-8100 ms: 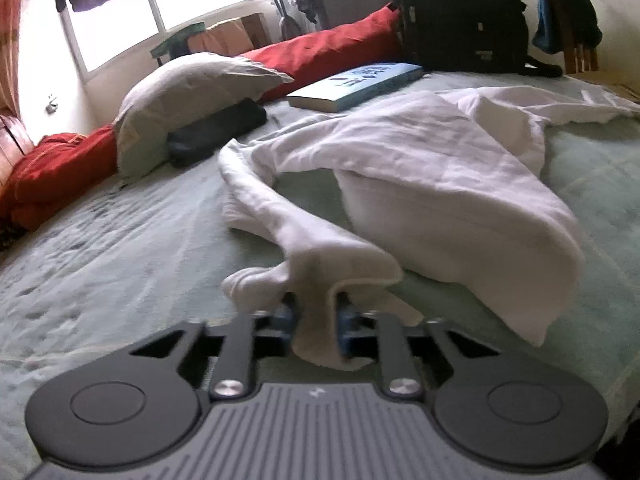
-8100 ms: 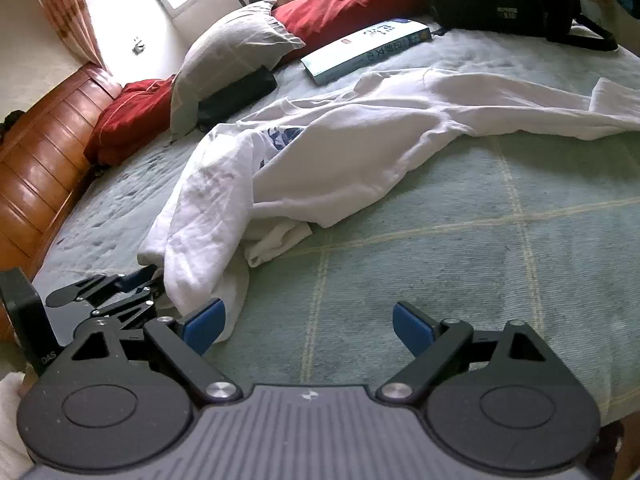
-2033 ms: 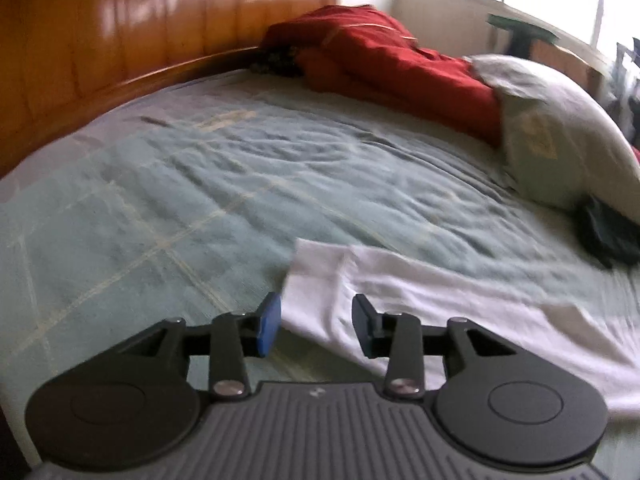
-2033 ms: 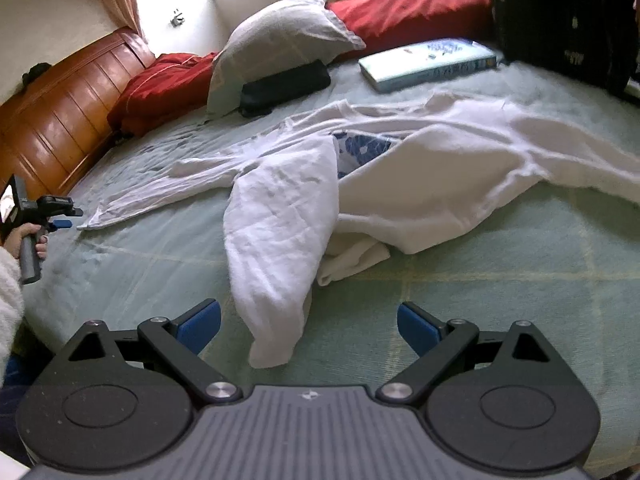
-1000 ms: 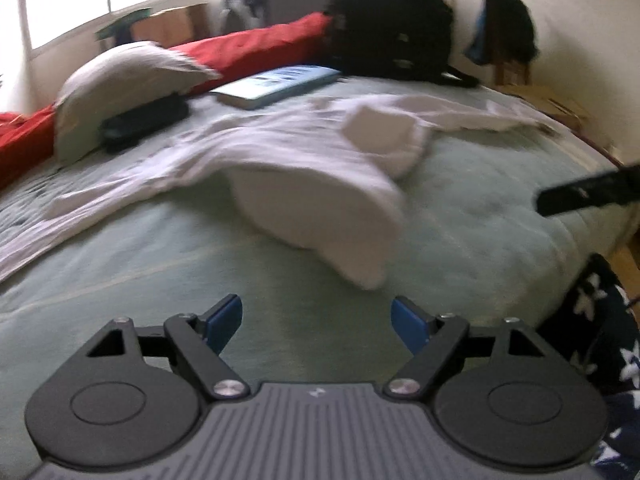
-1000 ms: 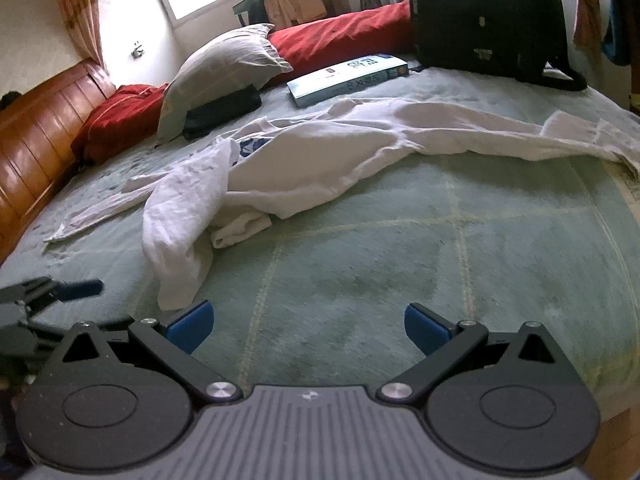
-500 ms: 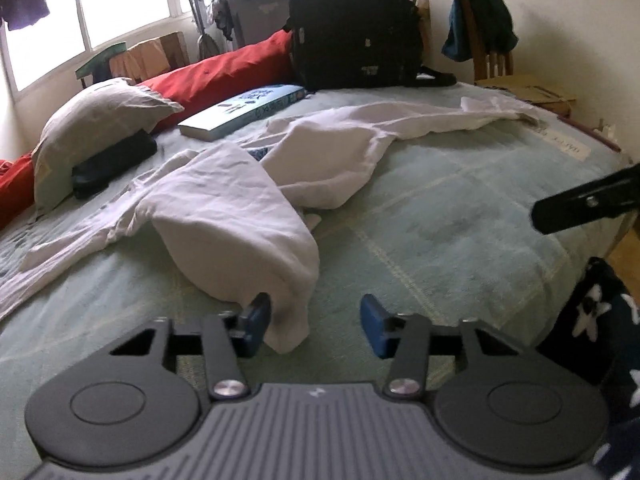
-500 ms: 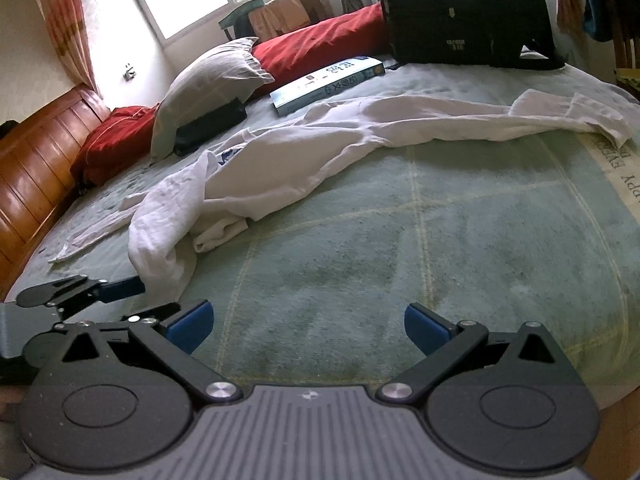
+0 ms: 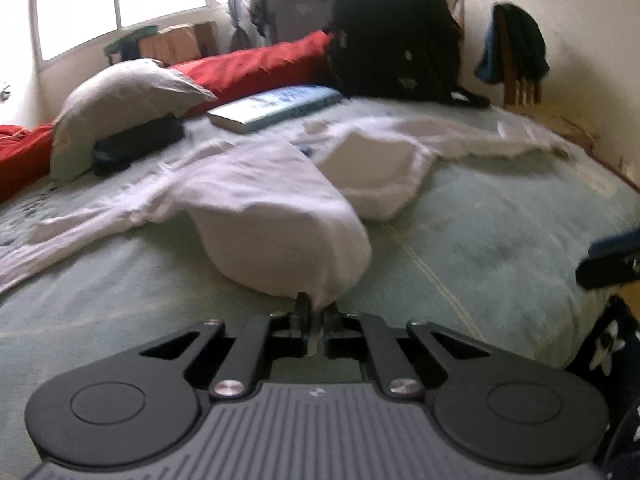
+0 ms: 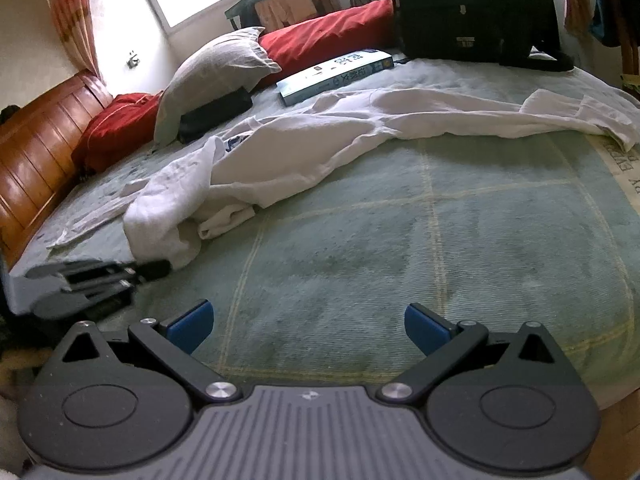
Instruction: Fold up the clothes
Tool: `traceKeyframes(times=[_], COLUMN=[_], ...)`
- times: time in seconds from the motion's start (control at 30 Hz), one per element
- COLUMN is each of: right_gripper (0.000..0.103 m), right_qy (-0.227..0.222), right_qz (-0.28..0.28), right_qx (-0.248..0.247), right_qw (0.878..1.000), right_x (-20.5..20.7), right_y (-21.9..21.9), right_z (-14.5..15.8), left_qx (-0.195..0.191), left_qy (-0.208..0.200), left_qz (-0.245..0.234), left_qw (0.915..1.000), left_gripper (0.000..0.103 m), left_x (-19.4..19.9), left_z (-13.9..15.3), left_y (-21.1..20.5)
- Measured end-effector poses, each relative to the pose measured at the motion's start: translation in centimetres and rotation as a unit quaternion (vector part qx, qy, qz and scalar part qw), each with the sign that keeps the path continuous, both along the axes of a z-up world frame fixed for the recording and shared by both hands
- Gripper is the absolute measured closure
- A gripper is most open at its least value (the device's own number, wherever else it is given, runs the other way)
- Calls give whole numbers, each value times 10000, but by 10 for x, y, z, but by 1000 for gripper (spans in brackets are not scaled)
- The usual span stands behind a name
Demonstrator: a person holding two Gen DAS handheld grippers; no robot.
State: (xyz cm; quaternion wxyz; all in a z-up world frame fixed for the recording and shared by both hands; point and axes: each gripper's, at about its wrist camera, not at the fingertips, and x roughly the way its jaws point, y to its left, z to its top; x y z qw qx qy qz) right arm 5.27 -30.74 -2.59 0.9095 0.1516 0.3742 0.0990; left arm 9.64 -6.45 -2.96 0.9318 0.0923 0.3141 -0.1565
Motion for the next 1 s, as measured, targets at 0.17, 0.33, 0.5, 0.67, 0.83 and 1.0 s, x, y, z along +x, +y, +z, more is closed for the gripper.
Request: traceKeyframes(times=[0.17,0.33,0.5,0.67,0.83,1.0], right_gripper=[0,0,0,0,1,26], right_qy=[70,126,100,-54,-155,-218], right_qz=[59,102,83,89,225,555], right_qx=[-83,-186,-307,-442,-285,5], right_qw=[9999,9997,9994,9990,9992,9982], right_x=[5,8,11,13,22,42], right_y=[9,17,22,26,28,32], right_z=[-1,-2,1,7,6,-2], left_qx=[-251,-266,-297,-318,-315,-309], left_qy=[-123,-127,20,258,277,375], left_qz=[345,684,1016,1251,1221,1288], left_qw=[9990,9972,9944,9913,9916,9905], left_gripper=[99,99,99,99,96,90], left_x=[5,16,41,61,61,62], left_z=[12,14,7,-5,-9,-14], left_y=[34,65,96,116,122,130])
